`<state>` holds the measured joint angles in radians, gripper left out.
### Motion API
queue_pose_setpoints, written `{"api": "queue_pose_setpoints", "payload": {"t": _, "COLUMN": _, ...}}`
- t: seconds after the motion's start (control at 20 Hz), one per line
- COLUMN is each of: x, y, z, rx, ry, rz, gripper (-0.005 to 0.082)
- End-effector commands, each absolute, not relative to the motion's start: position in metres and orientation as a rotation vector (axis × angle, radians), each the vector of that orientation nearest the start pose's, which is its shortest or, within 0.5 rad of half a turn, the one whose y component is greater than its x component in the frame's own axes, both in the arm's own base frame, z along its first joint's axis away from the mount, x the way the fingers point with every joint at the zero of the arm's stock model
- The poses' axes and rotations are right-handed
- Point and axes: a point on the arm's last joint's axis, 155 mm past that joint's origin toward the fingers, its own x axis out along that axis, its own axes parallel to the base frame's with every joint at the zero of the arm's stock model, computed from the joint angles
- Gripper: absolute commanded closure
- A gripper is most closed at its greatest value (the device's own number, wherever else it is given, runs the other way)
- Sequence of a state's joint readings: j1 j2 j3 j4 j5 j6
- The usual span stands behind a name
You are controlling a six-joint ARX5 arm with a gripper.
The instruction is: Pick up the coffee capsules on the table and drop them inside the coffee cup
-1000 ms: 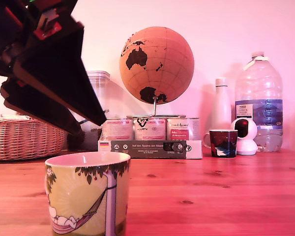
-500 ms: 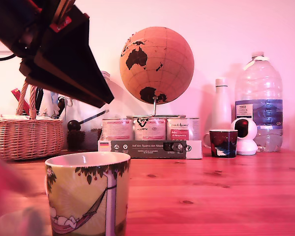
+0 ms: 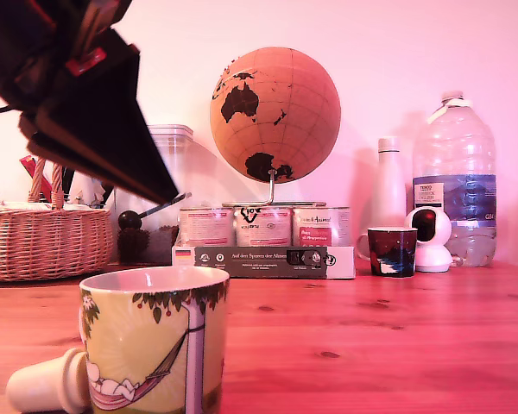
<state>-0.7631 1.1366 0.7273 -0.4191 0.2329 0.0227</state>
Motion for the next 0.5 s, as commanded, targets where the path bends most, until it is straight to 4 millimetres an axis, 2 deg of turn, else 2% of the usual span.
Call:
{"api": "queue_pose_setpoints", "payload": {"t": 0.0, "x": 0.208, "y": -0.252, "z": 0.121, "rx": 0.245, "ry": 0.800, "rz": -0.939, "gripper": 0.0713}}
{"api": "queue_pose_setpoints", "payload": {"t": 0.15, "x": 0.207, "y": -0.246, "z": 0.132, "rx": 0.233, "ry": 0.735, "rz": -0.939, "gripper": 0.0713}}
{"api": "queue_pose_setpoints", "payload": {"t": 0.35, "x": 0.201, "y": -0.221, "z": 0.127, "rx": 0.212, "ry": 0.676, "rz": -0.902, "gripper": 0.0713}}
{"api": "queue_pose_setpoints", "payload": {"t": 0.45, "x": 0.200, "y": -0.217, "z": 0.142, "rx": 0.178, "ry": 0.590, "rz": -0.909, "gripper": 0.0713}}
